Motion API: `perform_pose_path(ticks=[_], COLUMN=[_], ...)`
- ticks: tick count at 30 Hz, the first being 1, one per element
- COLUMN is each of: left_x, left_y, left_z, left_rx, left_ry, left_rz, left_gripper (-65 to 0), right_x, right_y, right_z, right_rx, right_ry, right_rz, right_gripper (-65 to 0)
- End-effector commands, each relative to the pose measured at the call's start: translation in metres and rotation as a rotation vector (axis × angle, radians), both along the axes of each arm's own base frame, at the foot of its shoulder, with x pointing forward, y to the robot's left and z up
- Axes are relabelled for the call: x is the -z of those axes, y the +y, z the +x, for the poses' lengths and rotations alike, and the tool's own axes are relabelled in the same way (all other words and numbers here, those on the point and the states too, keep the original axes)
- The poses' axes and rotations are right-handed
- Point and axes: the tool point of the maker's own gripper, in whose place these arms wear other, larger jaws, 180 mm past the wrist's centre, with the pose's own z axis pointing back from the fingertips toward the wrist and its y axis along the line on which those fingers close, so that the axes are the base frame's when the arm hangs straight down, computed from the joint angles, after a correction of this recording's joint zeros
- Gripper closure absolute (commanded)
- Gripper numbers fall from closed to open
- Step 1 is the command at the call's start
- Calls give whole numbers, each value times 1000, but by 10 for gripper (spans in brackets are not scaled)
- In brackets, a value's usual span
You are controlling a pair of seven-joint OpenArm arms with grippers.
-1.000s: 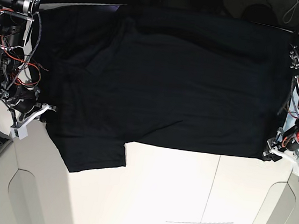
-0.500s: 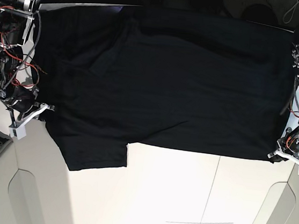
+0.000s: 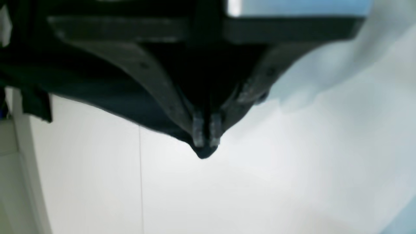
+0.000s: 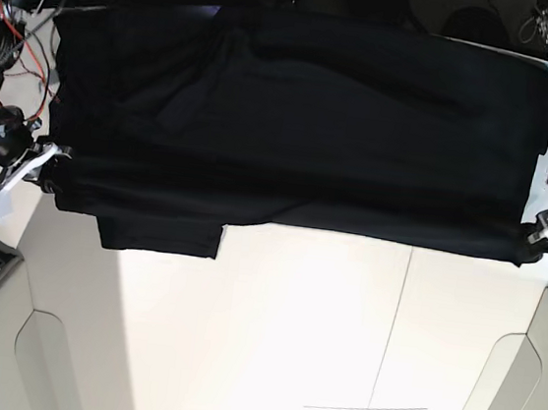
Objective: Fold the T-shirt properly
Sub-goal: 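Lift the hem with both grippers and fold it over toward the collar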
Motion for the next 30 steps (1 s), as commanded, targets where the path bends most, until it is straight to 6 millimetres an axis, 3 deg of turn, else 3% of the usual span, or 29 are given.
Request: perform_pose_path(ticks=[1,9,15,18,21,22,26,30], left_x=[-24,-4,8,5,3,2,0,-1], left_y=[12,20,20,18,10,7,5,4], left_z=[2,-50,-65,-64,-65,-65,-64,-64], left_rx=[-9,-25,-26,-25,13,19,24,24], left_ry=[-59,25,67,54,50,49,40,33], left_rz=[22,-3,-5,-17,-51,-65,-85,-91], left_gripper=[0,0,0,0,-226,-271,-281,-281], right_x=[-14,12,32,34,31,30,21,3], right_y=[-6,-9,-8,-11,-7,-6,-4,-5], right_z=[0,-64,-95,-96,-93,-93,-82,-58], right_rx=[-4,-24,-26,-24,-27,-28,-25,-14], right_ry=[-35,120,202,211,195,190,136,40], right_rz=[-11,-52,-52,-65,-43,-36,-32,-25], right_gripper=[0,0,0,0,-214,-265,-288,-288])
